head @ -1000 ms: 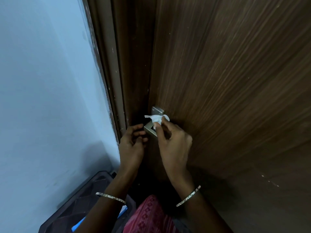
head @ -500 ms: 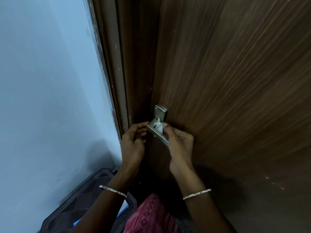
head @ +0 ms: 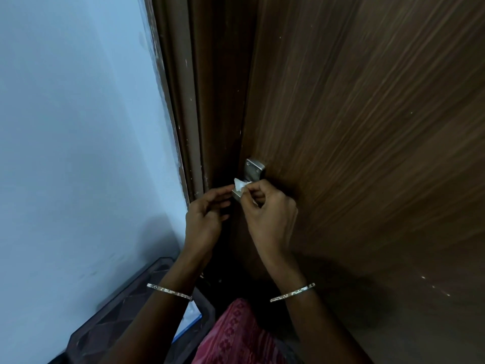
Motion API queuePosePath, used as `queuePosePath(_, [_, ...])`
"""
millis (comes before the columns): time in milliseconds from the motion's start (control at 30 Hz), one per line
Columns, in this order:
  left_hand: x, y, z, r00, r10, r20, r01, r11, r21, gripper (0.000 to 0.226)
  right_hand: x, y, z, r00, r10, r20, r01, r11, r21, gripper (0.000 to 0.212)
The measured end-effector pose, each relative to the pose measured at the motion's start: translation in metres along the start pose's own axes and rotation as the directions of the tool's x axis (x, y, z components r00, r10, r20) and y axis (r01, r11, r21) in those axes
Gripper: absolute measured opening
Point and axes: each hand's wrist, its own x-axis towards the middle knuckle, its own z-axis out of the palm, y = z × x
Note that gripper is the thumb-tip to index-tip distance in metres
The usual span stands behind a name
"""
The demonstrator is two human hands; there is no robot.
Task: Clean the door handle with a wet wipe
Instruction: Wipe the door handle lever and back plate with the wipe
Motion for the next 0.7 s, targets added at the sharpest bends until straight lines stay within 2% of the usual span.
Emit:
queuePosePath(100, [0.0, 0.003, 0.002, 0.998, 0.044, -0.037, -0.043, 0.999, 0.022, 0.05, 0.002, -0.001, -0.005, 0.987, -0.158, 0.019, 0.159, 0.987, -0.036, 0.007])
queuePosePath(167, [-0.002, 0.007, 0.004, 0.983, 0.169, -0.073, -0.158, 0.978, 0.135, 0.047, 0.005, -0.004, -0.004, 0.963, -0.256, 0.087, 0.264, 0.958, -0.112, 0.013])
queuePosePath(233, [-0.005, 0.012, 0.006, 0.941, 0.325, -0.089, -0.285, 0.909, 0.304, 0.049, 0.007, -0.012, 0.0, 0.943, -0.29, 0.161, 0.32, 0.923, -0.212, 0.016])
queuePosePath(333, [-0.001, 0.016, 0.007, 0.883, 0.466, -0.061, -0.397, 0.809, 0.433, 0.05, 0.01, -0.019, 0.0, 0.928, -0.292, 0.229, 0.346, 0.906, -0.246, 0.02])
queuePosePath(400, [0.001, 0.016, 0.007, 0.871, 0.492, -0.017, -0.421, 0.763, 0.49, 0.047, 0.013, -0.014, -0.007, 0.92, -0.271, 0.284, 0.32, 0.936, -0.144, 0.024])
queuePosePath(467, [0.002, 0.016, 0.005, 0.87, 0.493, 0.007, -0.424, 0.741, 0.521, 0.041, 0.015, -0.006, -0.019, 0.906, -0.222, 0.36, 0.23, 0.973, 0.021, 0.028])
queuePosePath(533, [0.003, 0.014, 0.005, 0.873, 0.487, 0.014, -0.412, 0.723, 0.555, 0.034, 0.013, 0.004, -0.032, 0.911, -0.174, 0.373, 0.135, 0.983, 0.127, 0.028])
queuePosePath(600, [0.005, 0.012, 0.007, 0.885, 0.465, 0.004, -0.384, 0.726, 0.571, 0.03, 0.006, 0.017, -0.042, 0.943, -0.102, 0.317, 0.072, 0.992, 0.106, 0.028])
queuePosePath(700, [0.006, 0.007, 0.012, 0.931, 0.363, -0.043, -0.292, 0.809, 0.51, 0.026, -0.01, 0.037, -0.051, 0.967, -0.003, 0.254, -0.028, 0.993, 0.119, 0.025])
